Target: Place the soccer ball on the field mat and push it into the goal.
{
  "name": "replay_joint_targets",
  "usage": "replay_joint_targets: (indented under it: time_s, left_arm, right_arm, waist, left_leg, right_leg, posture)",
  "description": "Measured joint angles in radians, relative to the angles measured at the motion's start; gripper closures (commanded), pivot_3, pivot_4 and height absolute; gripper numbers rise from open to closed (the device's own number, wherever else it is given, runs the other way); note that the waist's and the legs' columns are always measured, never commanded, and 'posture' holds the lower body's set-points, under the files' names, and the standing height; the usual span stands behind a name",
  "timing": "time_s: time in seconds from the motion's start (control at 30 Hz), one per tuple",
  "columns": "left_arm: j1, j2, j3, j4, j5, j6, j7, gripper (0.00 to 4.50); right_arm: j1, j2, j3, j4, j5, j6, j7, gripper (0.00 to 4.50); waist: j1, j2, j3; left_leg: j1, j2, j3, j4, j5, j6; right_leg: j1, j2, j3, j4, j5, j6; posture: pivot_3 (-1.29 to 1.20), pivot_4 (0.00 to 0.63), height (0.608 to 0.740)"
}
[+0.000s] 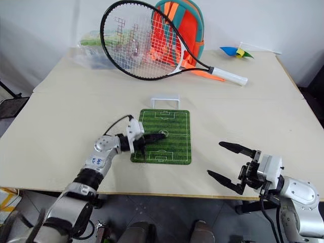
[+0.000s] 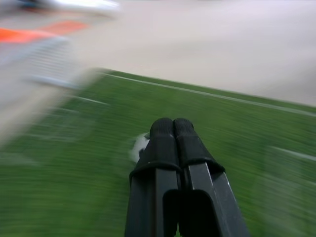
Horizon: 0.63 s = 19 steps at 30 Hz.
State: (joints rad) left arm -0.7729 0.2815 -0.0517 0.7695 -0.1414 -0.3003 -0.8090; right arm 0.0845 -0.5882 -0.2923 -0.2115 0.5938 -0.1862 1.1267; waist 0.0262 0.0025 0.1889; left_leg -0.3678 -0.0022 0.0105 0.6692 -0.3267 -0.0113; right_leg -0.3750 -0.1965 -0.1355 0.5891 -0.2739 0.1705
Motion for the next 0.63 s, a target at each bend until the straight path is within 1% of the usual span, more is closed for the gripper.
replay_joint_targets:
  time_s: [0.07, 0.17, 0.23, 0.27, 0.33, 0.43, 0.53, 0.63]
  left_arm:
    - [-0.025, 0.002, 0.02, 0.023, 0.002, -0.033, 0.017, 4.49]
    - [-0.008, 0.017, 0.05, 0.004, -0.026, -0.042, -0.013, 4.49]
    - [0.087, 0.08, 0.08, -0.119, -0.099, -0.004, -0.098, 4.49]
    - [0.159, 0.13, 0.106, -0.197, -0.145, 0.035, -0.144, 4.49]
    - [0.262, 0.206, 0.153, -0.297, -0.19, 0.101, -0.179, 4.49]
    - [0.357, 0.26, 0.201, -0.424, -0.214, 0.177, -0.16, 4.49]
    - [0.487, 0.307, 0.281, -0.544, -0.236, 0.247, -0.098, 4.49]
    - [0.561, 0.324, 0.353, -0.618, -0.25, 0.318, -0.023, 4.49]
  right_arm:
    - [-0.004, 0.016, -0.001, 0.001, -0.005, -0.001, -0.042, 0.0]
    - [-0.047, 0.064, -0.023, 0.017, -0.02, -0.001, -0.146, 0.0]
    - [-0.066, 0.101, -0.035, 0.021, -0.019, -0.004, -0.201, 0.0]
    - [-0.062, 0.114, -0.038, 0.024, -0.017, -0.007, -0.217, 0.0]
    - [-0.053, 0.123, -0.041, 0.046, -0.019, -0.011, -0.226, 0.0]
    - [-0.075, 0.128, -0.031, 0.083, -0.024, -0.018, -0.221, 0.0]
    - [-0.097, 0.13, -0.03, 0.135, -0.025, -0.05, -0.205, 0.0]
    - [-0.121, 0.13, -0.03, 0.21, -0.028, -0.075, -0.183, 0.0]
  waist:
    - [-0.002, 0.0, 0.0]
    - [-0.005, 0.0, 0.0]
    - [-0.019, 0.0, 0.0]
    - [-0.031, 0.001, 0.0]
    - [-0.032, 0.001, 0.0]
    - [-0.015, 0.001, 0.0]
    - [-0.013, 0.0, 0.0]
    - [-0.007, 0.001, 0.0]
  left_leg:
    - [0.0, 0.0, 0.0, -0.001, 0.0, 0.0]
    - [0.0, 0.0, 0.001, -0.001, 0.0, 0.0]
    - [0.001, 0.001, 0.001, -0.003, 0.0, 0.0]
    - [0.001, 0.001, 0.001, -0.004, 0.0, 0.0]
    - [0.001, 0.001, 0.001, -0.004, 0.0, 0.0]
    - [0.0, 0.0, 0.001, 0.001, -0.001, 0.001]
    - [0.001, 0.001, 0.0, 0.0, -0.001, 0.001]
    - [0.001, 0.001, 0.001, 0.0, -0.001, 0.001]
  right_leg:
    - [0.0, 0.0, 0.0, 0.0, 0.0, 0.0]
    - [-0.001, 0.0, 0.0, -0.001, 0.0, 0.0]
    - [-0.002, 0.001, 0.001, 0.0, 0.0, 0.0]
    - [-0.002, 0.001, 0.001, 0.0, 0.0, 0.0]
    - [-0.002, 0.001, 0.001, 0.0, 0.0, -0.001]
    - [-0.001, 0.0, 0.002, 0.0, 0.0, 0.001]
    - [-0.001, 0.0, 0.003, 0.0, 0.001, 0.001]
    - [-0.001, 0.0, 0.003, 0.0, 0.001, 0.001]
  posture:
    - [0.0, 0.15, 0.74]
    - [0.0, 0.15, 0.74]
    - [0.0, 0.15, 0.74]
    - [0.0, 0.15, 0.74]
    - [0.0, 0.15, 0.74]
    - [0.0, 0.15, 0.74]
    - [0.0, 0.15, 0.74]
    - [0.0, 0.15, 0.74]
